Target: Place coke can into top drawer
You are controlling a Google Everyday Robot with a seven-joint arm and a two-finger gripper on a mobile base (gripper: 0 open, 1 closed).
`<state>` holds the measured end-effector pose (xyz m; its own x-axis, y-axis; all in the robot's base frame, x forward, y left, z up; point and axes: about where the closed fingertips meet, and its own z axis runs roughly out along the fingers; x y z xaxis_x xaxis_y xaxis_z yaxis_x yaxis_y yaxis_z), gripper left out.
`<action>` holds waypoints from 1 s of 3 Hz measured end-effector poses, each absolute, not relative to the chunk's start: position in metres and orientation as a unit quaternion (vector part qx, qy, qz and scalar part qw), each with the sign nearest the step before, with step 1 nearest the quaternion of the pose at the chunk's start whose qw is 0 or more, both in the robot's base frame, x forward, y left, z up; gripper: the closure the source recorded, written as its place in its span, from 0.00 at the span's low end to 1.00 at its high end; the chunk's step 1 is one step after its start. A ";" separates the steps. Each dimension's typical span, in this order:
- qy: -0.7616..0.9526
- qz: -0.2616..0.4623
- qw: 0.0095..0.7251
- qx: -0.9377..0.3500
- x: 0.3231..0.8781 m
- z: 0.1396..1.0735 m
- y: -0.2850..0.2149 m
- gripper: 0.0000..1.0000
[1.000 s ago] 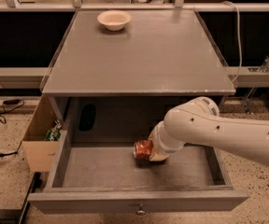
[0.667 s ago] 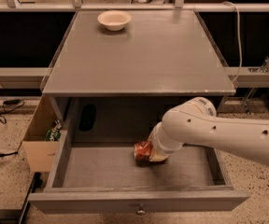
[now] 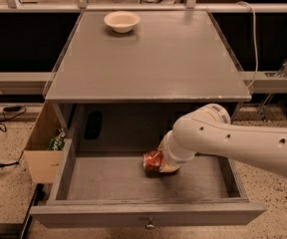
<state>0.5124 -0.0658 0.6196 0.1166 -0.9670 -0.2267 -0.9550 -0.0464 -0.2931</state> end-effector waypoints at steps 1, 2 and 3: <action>0.664 -0.016 0.188 -0.723 0.512 0.620 -0.066 0.37; 0.664 -0.016 0.188 -0.723 0.512 0.620 -0.066 0.15; 0.664 -0.016 0.188 -0.723 0.512 0.620 -0.066 0.00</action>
Offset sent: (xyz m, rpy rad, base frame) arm 0.0000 0.0000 0.0000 0.0000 0.0000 0.0000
